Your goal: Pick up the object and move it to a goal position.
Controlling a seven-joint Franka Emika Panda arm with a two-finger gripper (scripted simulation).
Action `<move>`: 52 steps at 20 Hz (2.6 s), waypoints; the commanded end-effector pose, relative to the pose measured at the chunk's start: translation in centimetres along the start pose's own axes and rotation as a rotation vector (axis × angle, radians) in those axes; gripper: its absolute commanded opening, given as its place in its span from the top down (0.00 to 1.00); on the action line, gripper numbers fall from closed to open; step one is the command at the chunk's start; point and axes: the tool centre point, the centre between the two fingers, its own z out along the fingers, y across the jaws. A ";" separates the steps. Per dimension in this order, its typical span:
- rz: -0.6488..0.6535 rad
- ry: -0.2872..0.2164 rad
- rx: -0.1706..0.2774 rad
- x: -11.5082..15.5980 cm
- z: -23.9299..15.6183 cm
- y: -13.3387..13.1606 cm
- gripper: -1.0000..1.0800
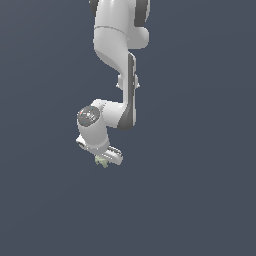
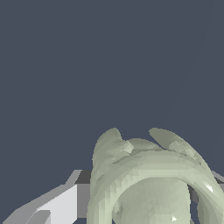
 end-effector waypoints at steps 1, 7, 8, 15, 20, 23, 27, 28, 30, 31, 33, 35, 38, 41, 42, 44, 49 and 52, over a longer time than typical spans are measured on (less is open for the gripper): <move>0.000 0.000 0.000 0.0 -0.2 -0.1 1.00; 0.000 0.000 0.000 -0.5 -2.2 -0.7 1.00; 0.000 0.000 0.000 -0.6 -2.7 -0.8 1.00; 0.000 0.000 0.000 -1.8 -8.1 -2.5 1.00; 0.001 0.000 0.000 -3.0 -13.6 -4.2 1.00; 0.001 0.000 0.000 -3.8 -17.2 -5.3 1.00; 0.001 0.000 -0.001 -4.7 -21.9 -6.7 1.00; 0.002 0.001 -0.002 -5.0 -23.0 -7.0 1.00; 0.002 0.001 -0.002 -5.4 -25.4 -7.8 1.00; 0.002 0.001 -0.002 -5.7 -26.5 -8.1 1.00; 0.002 0.001 -0.002 -6.1 -28.8 -8.8 1.00; 0.002 0.001 -0.002 -6.5 -31.0 -9.5 1.00; 0.002 0.001 -0.002 -7.1 -34.2 -10.6 1.00; 0.001 0.000 -0.001 -7.7 -37.3 -11.6 1.00; 0.001 0.000 -0.001 -7.8 -38.2 -11.9 1.00; 0.001 0.000 -0.001 -8.1 -39.9 -12.5 1.00; 0.001 0.000 -0.001 -8.6 -43.1 -13.6 1.00; 0.000 0.000 0.000 -8.8 -44.3 -14.0 1.00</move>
